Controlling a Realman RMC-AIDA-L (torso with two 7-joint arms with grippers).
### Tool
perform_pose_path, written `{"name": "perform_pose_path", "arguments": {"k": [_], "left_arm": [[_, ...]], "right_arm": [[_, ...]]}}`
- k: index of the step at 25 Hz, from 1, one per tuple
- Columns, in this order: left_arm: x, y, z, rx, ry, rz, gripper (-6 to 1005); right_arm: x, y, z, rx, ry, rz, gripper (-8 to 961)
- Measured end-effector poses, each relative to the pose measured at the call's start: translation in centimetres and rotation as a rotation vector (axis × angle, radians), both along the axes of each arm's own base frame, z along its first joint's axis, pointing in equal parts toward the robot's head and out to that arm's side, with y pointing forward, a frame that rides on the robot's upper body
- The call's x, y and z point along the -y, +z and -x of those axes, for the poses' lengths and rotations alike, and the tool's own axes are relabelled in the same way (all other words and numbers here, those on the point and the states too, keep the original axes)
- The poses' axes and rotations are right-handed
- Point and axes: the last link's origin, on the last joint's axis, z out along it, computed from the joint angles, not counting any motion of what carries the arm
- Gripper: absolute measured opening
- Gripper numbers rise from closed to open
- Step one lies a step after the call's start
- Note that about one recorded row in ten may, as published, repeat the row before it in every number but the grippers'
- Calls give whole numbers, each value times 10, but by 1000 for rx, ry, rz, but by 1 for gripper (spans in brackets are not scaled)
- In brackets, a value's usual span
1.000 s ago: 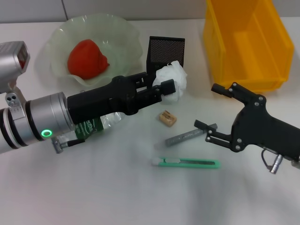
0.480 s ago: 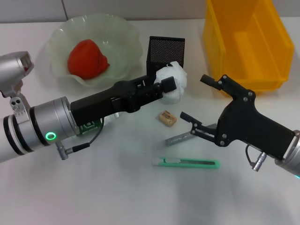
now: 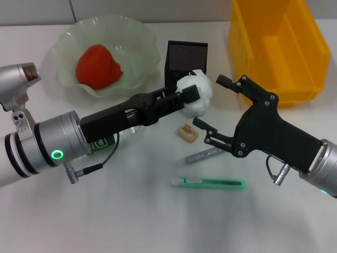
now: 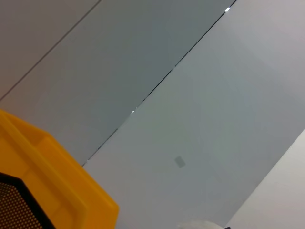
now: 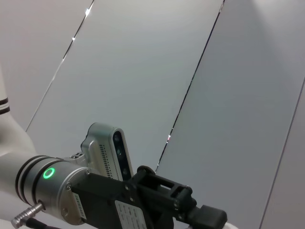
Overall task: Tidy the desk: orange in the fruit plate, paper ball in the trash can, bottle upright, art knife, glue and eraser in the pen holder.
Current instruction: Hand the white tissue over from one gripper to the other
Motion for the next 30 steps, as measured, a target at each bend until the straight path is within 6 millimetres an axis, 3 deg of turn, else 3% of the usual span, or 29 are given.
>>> {"name": "perform_pose_path", "arguments": {"k": [30], "left_arm": [[-2, 2, -5, 24, 0, 17, 494]], "right_arm": [[-8, -5, 10, 2, 18, 16, 767]]}}
